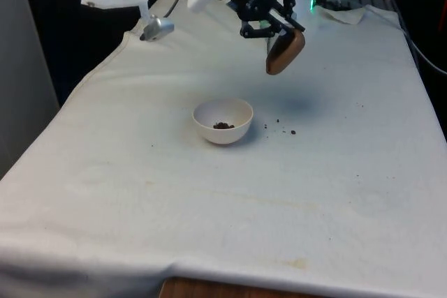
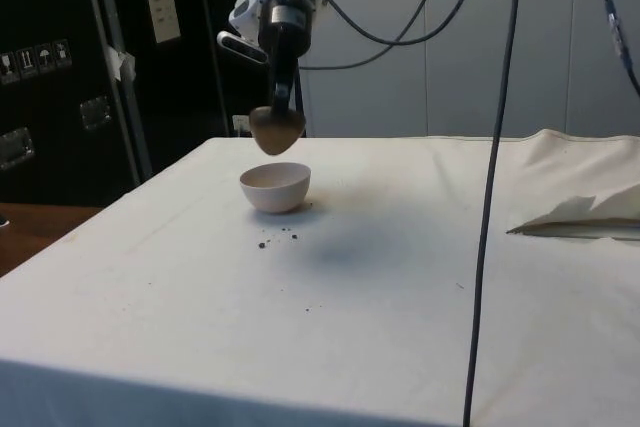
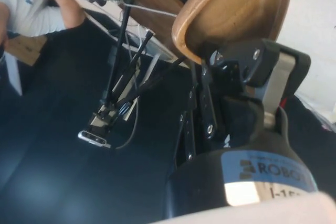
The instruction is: Pour the coffee beans from the cup into the bowl.
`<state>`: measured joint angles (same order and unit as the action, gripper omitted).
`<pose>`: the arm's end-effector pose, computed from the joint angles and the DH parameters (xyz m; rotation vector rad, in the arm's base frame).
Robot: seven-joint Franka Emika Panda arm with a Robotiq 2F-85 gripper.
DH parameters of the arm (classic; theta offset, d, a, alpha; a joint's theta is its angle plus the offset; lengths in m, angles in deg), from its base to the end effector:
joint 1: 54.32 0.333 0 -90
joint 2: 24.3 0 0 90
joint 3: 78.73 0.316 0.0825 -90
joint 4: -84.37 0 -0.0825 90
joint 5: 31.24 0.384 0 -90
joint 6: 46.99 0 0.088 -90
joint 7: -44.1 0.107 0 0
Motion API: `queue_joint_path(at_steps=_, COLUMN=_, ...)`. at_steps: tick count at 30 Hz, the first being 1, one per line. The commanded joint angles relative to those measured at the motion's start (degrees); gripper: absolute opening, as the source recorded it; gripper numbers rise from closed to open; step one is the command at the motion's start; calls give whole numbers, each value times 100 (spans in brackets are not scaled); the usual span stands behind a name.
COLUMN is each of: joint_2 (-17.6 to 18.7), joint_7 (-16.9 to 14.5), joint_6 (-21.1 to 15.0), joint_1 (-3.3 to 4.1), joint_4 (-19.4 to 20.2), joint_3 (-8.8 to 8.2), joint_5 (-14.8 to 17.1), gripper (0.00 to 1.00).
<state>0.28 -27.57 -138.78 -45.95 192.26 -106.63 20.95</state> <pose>0.5679 -0.0986 0.2890 -2.1782 -0.5997 -0.0785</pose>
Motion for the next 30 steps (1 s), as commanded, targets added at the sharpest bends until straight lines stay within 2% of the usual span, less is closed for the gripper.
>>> queue_joint_path(at_steps=1, joint_2=-86, joint_7=40, joint_6=-195, joint_1=69, joint_4=97, joint_3=-6, joint_5=-63, gripper=0)
queue_joint_path(at_steps=2, joint_2=-109, joint_7=46, joint_6=-241, joint_1=69, joint_4=126, joint_3=23, joint_5=-92, gripper=0)
queue_joint_path(at_steps=3, joint_2=-46, joint_7=6, joint_6=-92, joint_1=0, joint_4=57, joint_3=57, joint_5=-52, gripper=0)
queue_joint_path(at_steps=4, joint_2=-126, joint_7=57, joint_6=-286, joint_1=74, joint_4=149, joint_3=52, joint_5=-115, gripper=0)
queue_joint_path(at_steps=13, joint_2=-298, joint_7=149, joint_6=-699, joint_1=63, joint_4=332, joint_3=327, joint_5=-327, gripper=0)
queue_joint_path(at_steps=14, joint_2=-241, joint_7=97, joint_6=-567, joint_1=-6, joint_4=269, joint_3=361, joint_5=-292, gripper=0)
queue_joint_path(at_steps=15, joint_2=-315, joint_7=166, joint_6=-739, joint_1=69, joint_4=344, joint_3=350, joint_5=-344, gripper=0)
queue_joint_path(at_steps=22, joint_2=-413, joint_7=332, joint_6=-1060, joint_1=57, joint_4=435, joint_3=584, joint_5=-573, gripper=0)
queue_joint_path(at_steps=23, joint_2=-361, joint_7=258, joint_6=-922, joint_1=-6, joint_4=378, joint_3=602, joint_5=-516, gripper=0)
queue_joint_path(at_steps=24, joint_2=-418, joint_7=350, joint_6=-1083, joint_1=52, joint_4=441, joint_3=607, joint_5=-596, gripper=0)
queue_joint_path(at_steps=30, joint_2=-435, joint_7=504, joint_6=-1238, joint_1=57, joint_4=447, joint_3=733, joint_5=-768, gripper=0)
